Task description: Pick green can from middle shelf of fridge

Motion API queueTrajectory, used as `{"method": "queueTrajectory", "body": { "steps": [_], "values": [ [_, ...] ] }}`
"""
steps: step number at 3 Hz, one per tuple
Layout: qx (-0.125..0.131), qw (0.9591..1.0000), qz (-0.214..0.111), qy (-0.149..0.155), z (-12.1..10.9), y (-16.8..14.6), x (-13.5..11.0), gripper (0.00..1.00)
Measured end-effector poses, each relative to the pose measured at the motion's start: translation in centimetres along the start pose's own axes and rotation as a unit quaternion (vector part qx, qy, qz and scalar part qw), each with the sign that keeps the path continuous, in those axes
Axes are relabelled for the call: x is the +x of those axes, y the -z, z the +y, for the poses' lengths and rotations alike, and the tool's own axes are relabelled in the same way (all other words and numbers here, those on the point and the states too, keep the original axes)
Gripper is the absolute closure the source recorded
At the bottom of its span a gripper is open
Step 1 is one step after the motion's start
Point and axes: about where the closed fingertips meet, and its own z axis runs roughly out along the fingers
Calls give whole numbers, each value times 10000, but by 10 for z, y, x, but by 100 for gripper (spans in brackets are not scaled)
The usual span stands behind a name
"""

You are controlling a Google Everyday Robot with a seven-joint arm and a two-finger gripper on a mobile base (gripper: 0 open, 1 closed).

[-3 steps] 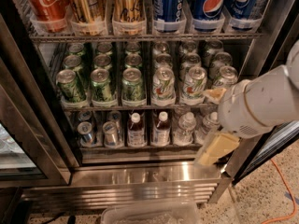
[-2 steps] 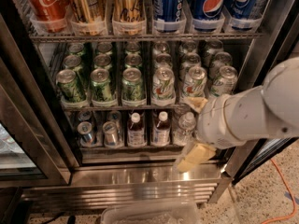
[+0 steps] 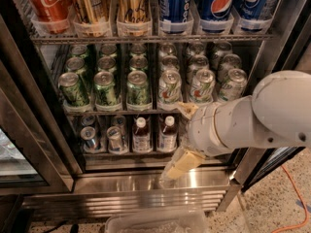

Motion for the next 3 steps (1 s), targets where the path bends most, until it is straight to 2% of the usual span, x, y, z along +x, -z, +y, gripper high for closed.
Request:
{"method": "queueTrajectory", "body": {
  "steps": [1,2,3],
  "values": [
    [116,9995,-251,-135,6,-18,-1,0],
    [457,9960,-610,-460,8,-46,-5,0],
    [880,9898,-899,-664,-4,-66,-16,0]
  ]
}}
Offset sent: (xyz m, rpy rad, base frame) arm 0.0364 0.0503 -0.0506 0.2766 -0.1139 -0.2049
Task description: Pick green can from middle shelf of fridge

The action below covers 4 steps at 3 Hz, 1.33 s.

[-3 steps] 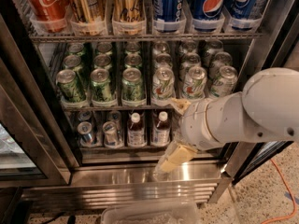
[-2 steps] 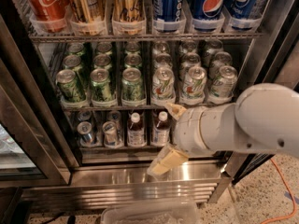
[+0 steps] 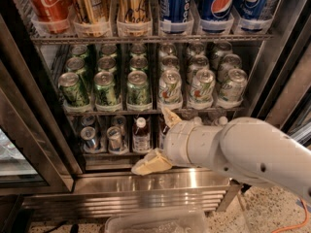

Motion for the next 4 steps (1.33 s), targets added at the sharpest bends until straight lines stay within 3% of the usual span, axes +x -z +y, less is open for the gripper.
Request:
{"method": "queueTrajectory", "body": {
  "steps": [1,2,3,4],
  "values": [
    [514,9985,-151,-144,-11,-13,-13,0],
    [1108,9930,-58,-401,-22,-15,-18,0],
    [1352,9900,-47,-402,-33,-12,-19,0],
    [1356,9900,-49,-397,-33,-12,-20,0]
  ]
}}
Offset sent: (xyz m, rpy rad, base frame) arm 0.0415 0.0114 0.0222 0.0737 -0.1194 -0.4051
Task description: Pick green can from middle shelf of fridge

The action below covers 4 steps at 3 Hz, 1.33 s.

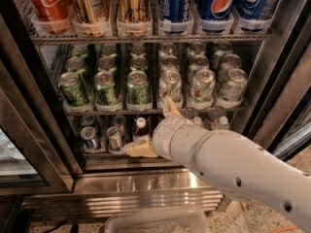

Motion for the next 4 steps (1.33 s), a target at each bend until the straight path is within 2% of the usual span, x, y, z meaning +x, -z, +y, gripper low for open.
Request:
{"method": "queueTrajectory", "body": {
  "steps": [1,2,3,4],
  "values": [
    [266,9995,-144,-82,-5,-10,-4,0],
    [601,9965,-471,-351,0,-30,-10,0],
    [918,9916,-725,-555,9,-43,-13,0],
    [1352,9842,-905,-694,6,-48,-15,0]
  ]
}}
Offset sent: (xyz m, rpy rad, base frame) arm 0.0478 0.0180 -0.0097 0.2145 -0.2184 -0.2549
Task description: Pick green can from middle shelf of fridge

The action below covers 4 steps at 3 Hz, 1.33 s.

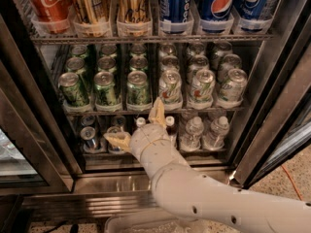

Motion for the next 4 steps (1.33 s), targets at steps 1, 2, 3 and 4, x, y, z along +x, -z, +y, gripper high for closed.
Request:
{"method": "queueTrajectory", "body": {
  "steps": [1,2,3,4],
  "values": [
    [513,9984,-221,-61,-12,-9,-4,4],
    [1022,9938,-413,-108,-29,-15,-9,14],
    [1381,9890,-511,-156,-41,-17,-11,26],
    [1622,9850,-564,-179,-49,-16,-12,32]
  ]
}}
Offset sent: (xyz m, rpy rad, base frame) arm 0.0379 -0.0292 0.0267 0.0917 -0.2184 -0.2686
